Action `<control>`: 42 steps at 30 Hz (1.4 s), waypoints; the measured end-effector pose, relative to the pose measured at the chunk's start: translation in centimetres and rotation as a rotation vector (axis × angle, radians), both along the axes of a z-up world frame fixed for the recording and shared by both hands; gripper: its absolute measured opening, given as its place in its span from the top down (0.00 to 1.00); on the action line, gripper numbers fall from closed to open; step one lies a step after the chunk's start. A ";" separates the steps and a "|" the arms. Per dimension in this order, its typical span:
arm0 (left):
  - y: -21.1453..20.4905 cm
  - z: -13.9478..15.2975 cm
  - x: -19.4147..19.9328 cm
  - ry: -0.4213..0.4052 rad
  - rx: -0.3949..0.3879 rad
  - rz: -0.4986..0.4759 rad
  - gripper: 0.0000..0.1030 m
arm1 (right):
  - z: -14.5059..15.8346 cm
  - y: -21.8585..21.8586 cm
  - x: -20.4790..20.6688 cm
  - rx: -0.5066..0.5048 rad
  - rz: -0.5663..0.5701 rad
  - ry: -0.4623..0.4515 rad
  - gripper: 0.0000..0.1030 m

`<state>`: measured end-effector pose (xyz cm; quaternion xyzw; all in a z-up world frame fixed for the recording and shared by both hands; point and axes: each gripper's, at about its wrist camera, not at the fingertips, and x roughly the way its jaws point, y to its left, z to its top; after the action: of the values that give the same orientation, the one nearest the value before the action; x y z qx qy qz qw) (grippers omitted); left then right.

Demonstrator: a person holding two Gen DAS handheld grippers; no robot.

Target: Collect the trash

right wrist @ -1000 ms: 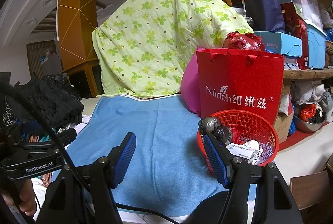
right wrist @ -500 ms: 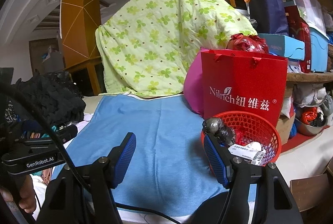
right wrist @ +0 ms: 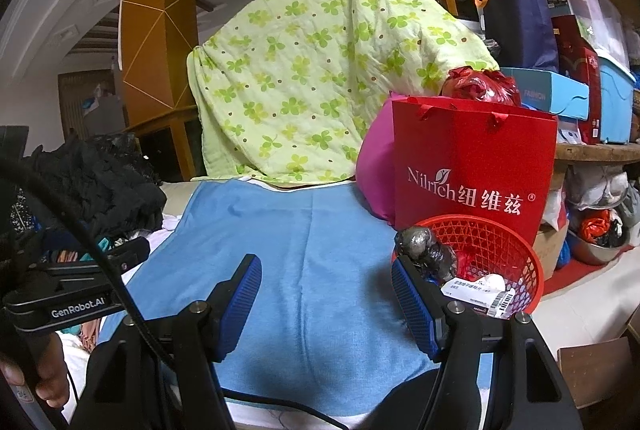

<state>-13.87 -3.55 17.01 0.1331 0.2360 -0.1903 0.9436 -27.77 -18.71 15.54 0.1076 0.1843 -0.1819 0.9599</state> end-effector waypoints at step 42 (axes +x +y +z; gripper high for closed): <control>1.0 -0.2 0.3 -0.001 -0.011 0.010 0.07 | 0.2 1.0 1.0 -0.017 0.018 0.011 0.31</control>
<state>-13.54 -2.54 16.86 0.1268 0.2352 -0.1867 0.9454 -26.78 -17.68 15.78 0.0967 0.1888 -0.1751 0.9614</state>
